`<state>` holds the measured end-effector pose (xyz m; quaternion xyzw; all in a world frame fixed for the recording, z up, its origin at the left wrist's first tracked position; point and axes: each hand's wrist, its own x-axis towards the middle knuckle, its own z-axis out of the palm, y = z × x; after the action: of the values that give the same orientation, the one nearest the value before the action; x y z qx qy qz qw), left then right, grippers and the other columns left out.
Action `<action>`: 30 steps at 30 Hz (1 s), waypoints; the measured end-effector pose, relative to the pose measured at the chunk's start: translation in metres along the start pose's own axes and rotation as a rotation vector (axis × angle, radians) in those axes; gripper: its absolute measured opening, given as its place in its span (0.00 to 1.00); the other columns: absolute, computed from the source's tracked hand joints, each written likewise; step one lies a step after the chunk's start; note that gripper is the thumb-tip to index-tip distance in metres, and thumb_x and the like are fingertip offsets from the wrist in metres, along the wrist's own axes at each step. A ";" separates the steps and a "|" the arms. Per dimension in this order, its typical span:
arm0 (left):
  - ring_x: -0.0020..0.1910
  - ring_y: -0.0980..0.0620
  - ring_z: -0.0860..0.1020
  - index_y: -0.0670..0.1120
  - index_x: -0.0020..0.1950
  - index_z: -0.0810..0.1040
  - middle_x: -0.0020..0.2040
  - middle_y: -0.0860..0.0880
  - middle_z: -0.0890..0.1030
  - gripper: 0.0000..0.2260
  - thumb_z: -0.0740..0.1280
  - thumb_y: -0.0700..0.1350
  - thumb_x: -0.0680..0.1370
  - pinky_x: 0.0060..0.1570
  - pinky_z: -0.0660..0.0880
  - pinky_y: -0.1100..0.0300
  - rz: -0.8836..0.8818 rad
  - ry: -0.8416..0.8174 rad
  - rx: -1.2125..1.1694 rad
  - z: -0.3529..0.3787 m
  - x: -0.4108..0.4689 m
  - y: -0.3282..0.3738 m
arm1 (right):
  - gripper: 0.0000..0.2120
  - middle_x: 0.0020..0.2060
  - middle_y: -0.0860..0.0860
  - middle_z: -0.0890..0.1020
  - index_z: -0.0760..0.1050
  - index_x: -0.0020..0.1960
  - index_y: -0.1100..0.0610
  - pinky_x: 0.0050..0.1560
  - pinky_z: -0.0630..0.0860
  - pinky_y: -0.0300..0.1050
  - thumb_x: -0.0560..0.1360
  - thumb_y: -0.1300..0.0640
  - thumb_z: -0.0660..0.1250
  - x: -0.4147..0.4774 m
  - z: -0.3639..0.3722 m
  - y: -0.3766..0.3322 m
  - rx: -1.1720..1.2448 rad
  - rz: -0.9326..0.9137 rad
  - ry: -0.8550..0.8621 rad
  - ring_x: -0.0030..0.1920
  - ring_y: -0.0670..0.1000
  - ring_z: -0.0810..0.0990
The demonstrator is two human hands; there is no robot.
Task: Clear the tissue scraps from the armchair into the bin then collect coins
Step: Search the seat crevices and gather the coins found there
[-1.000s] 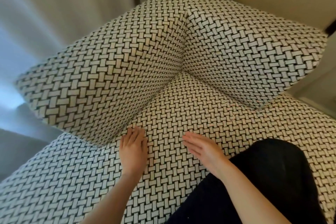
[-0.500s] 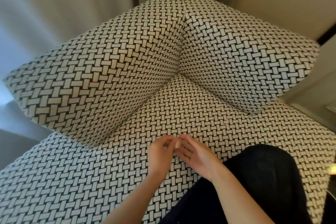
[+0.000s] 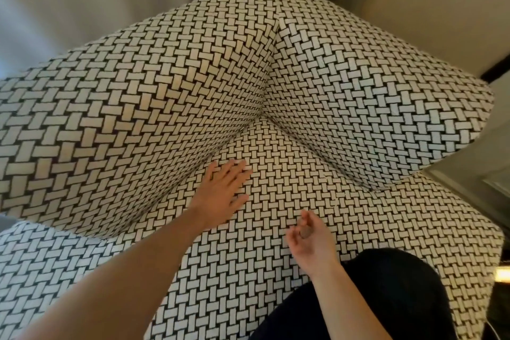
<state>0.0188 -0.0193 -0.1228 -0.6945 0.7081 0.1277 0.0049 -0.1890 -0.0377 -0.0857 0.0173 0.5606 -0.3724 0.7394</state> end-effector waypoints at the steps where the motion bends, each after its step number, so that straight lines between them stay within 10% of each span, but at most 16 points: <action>1: 0.74 0.55 0.34 0.59 0.74 0.37 0.76 0.57 0.37 0.28 0.35 0.64 0.75 0.72 0.33 0.45 -0.015 -0.037 0.023 0.001 0.003 -0.006 | 0.09 0.27 0.48 0.70 0.75 0.44 0.59 0.28 0.70 0.36 0.79 0.55 0.61 0.005 0.003 -0.003 -0.040 -0.029 0.011 0.26 0.44 0.67; 12: 0.76 0.53 0.50 0.56 0.76 0.53 0.77 0.52 0.56 0.26 0.41 0.61 0.79 0.69 0.50 0.45 -0.043 0.090 0.016 0.021 0.011 -0.015 | 0.10 0.38 0.44 0.78 0.78 0.47 0.57 0.38 0.67 0.27 0.80 0.59 0.58 0.065 0.078 -0.034 -1.561 -0.941 -0.250 0.37 0.41 0.74; 25: 0.76 0.52 0.52 0.56 0.77 0.53 0.77 0.52 0.54 0.28 0.53 0.59 0.77 0.70 0.49 0.46 -0.030 0.134 -0.004 0.025 0.012 -0.016 | 0.16 0.55 0.51 0.80 0.78 0.56 0.56 0.61 0.70 0.57 0.77 0.49 0.58 0.110 0.133 -0.030 -1.805 -1.244 -0.515 0.60 0.53 0.74; 30: 0.76 0.52 0.50 0.56 0.77 0.51 0.77 0.53 0.52 0.29 0.54 0.58 0.77 0.71 0.48 0.46 -0.036 0.126 -0.010 0.025 0.012 -0.017 | 0.25 0.76 0.48 0.56 0.54 0.76 0.53 0.72 0.53 0.51 0.81 0.46 0.50 0.123 0.153 -0.034 -2.191 -1.136 -0.549 0.74 0.50 0.57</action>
<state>0.0308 -0.0260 -0.1525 -0.7136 0.6939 0.0871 -0.0410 -0.0714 -0.1955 -0.1196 -0.9228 0.3314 0.0303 0.1940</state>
